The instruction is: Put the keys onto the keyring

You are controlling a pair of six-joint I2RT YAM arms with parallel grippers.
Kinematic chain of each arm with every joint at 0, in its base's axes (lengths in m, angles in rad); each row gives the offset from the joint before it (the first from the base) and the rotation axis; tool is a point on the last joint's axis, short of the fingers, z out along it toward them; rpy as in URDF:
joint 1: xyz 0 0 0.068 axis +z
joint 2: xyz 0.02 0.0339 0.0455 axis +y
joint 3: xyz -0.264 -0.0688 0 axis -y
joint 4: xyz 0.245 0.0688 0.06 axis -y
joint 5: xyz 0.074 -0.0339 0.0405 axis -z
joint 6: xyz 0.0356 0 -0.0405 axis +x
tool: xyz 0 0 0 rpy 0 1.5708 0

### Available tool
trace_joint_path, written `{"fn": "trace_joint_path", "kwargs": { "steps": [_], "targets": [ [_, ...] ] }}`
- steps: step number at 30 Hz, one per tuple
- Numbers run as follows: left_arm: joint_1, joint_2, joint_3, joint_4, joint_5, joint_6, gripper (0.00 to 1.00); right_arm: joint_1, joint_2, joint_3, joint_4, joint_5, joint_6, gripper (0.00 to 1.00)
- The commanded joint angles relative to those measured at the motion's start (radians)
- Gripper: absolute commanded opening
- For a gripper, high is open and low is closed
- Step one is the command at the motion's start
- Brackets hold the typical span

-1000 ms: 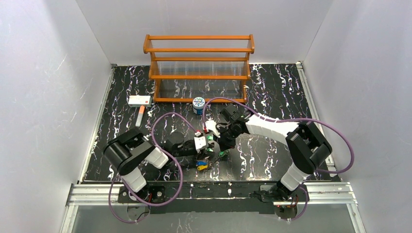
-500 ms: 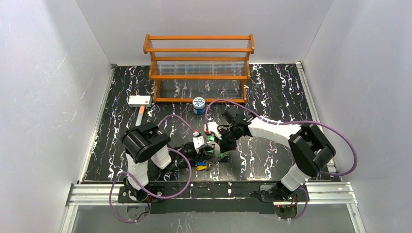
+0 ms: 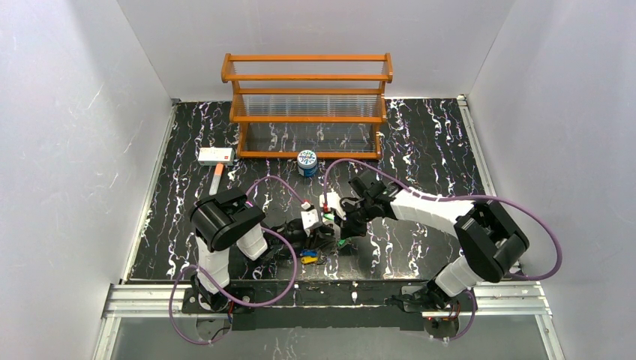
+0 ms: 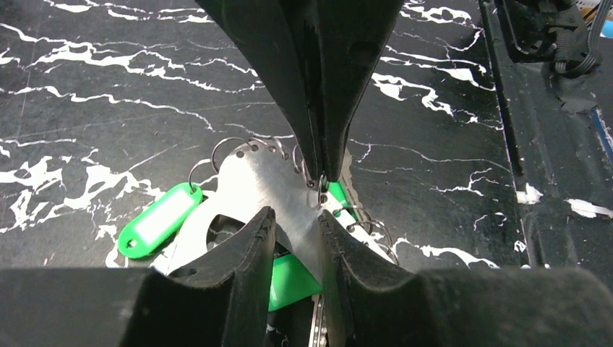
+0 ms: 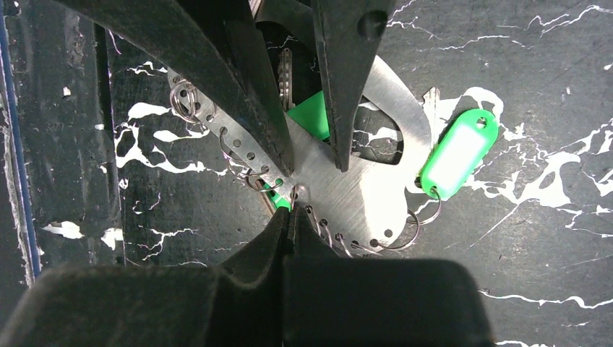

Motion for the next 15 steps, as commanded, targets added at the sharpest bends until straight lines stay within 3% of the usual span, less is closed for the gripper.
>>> {"fn": "trace_joint_path", "kwargs": {
  "steps": [1,8,15],
  "targets": [
    [-0.019,0.000,0.031,0.218,0.030,0.004,0.27,0.002,-0.068,-0.029,0.092,-0.049,0.014,0.01],
    [-0.035,0.003,0.047,0.219,0.035,-0.003,0.26,0.003,-0.081,-0.030,0.102,-0.059,0.018,0.01],
    [-0.039,0.012,0.042,0.219,0.029,-0.008,0.01,0.003,-0.084,-0.026,0.106,-0.066,0.022,0.01]
  ]
}}
